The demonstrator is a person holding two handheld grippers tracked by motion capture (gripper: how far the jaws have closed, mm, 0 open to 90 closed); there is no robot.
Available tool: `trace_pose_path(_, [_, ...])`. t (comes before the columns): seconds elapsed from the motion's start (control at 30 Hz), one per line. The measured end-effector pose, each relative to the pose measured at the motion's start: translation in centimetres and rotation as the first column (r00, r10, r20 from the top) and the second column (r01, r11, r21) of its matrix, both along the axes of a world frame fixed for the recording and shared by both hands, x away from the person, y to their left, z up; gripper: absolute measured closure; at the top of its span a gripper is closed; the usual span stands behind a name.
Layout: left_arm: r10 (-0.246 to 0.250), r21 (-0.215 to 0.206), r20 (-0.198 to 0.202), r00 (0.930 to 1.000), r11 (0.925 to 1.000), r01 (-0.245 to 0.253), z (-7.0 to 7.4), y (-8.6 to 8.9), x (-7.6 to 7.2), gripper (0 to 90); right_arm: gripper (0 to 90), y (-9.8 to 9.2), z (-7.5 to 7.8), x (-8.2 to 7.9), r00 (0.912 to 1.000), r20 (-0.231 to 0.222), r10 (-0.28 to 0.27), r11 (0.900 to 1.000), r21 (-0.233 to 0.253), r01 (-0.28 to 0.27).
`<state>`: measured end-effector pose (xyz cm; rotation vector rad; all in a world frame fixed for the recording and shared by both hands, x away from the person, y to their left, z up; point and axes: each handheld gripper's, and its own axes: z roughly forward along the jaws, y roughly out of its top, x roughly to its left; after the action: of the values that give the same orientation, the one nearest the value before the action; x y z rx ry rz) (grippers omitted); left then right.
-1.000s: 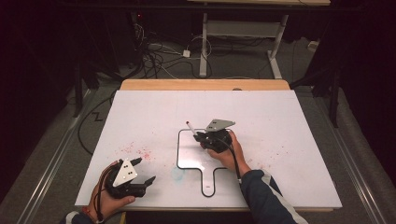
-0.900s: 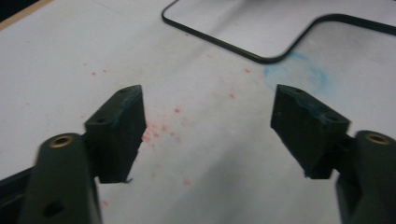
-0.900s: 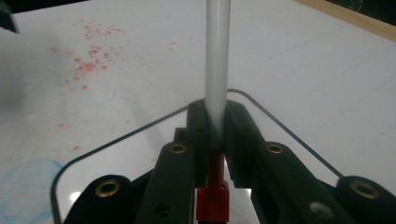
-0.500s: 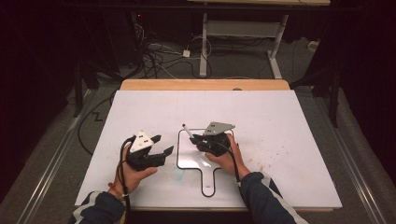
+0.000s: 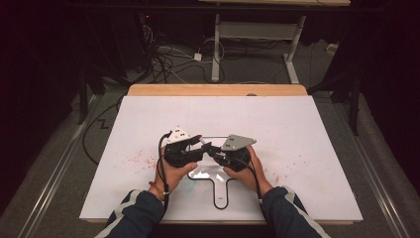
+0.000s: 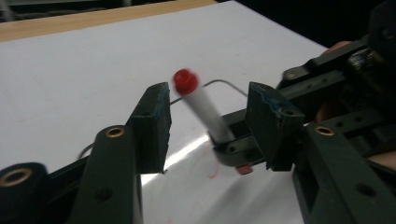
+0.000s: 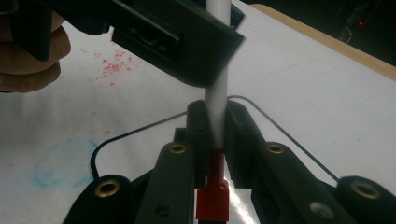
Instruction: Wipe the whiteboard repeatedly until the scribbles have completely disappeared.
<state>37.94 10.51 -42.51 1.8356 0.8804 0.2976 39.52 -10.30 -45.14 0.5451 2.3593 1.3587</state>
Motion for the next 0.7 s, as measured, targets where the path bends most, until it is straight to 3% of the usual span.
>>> trace_pose_path(0.13, [-0.011,0.015,0.011,0.9999,0.9998,0.01,0.2,-0.7,0.2,63.3,82.0,-0.5,0.1,-0.1,0.9999,0.005,-0.012,1.0,0.006,0.012])
trace_pose_path(0.17, [-0.014,0.02,0.013,0.9998,0.9997,0.013,0.2,-0.8,0.2,68.8,82.0,-0.9,0.1,-0.1,0.9997,0.006,-0.026,1.0,0.004,0.026])
trace_pose_path(0.23, [-0.041,0.006,0.008,0.9991,0.9991,0.041,0.2,-0.9,0.4,70.0,82.0,-1.1,0.1,-0.2,0.9996,0.009,-0.026,1.0,0.002,0.026])
trace_pose_path(0.33, [-0.071,0.02,0.01,0.9974,0.9973,0.071,0.3,-1.3,0.5,75.1,81.8,-1.3,0.0,-0.4,0.9994,-0.001,-0.034,0.999,-0.003,0.034])
trace_pose_path(0.4, [-0.099,0.049,0.021,0.9949,0.994,0.098,0.4,-1.9,0.4,78.0,80.4,-1.3,-0.2,-0.5,0.9991,-0.011,-0.042,0.999,-0.012,0.042])
trace_pose_path(0.43, [-0.099,0.083,0.033,0.9945,0.9919,0.096,0.4,-2.3,0.3,78.0,80.4,-1.3,-0.2,-0.5,0.9991,-0.011,-0.042,0.999,-0.012,0.042])
trace_pose_path(0.47, [-0.1,0.102,0.045,0.994,0.9902,0.095,0.5,-2.5,0.3,78.2,68.8,-1.5,-0.3,-0.6,0.9984,-0.025,-0.05,0.999,-0.015,0.049])
trace_pose_path(0.53, [-0.114,0.093,0.045,0.9924,0.9896,0.11,0.5,-2.4,0.5,78.2,68.5,-2.0,-0.4,-0.7,0.9968,-0.045,-0.066,0.998,-0.009,0.066])
trace_pose_path(0.7, [-0.116,0.137,0.048,0.9921,0.9846,0.108,0.2,-2.5,1.0,78.3,54.8,-3.7,0.1,-1.1,0.9923,-0.067,-0.105,0.994,0.0,0.105])
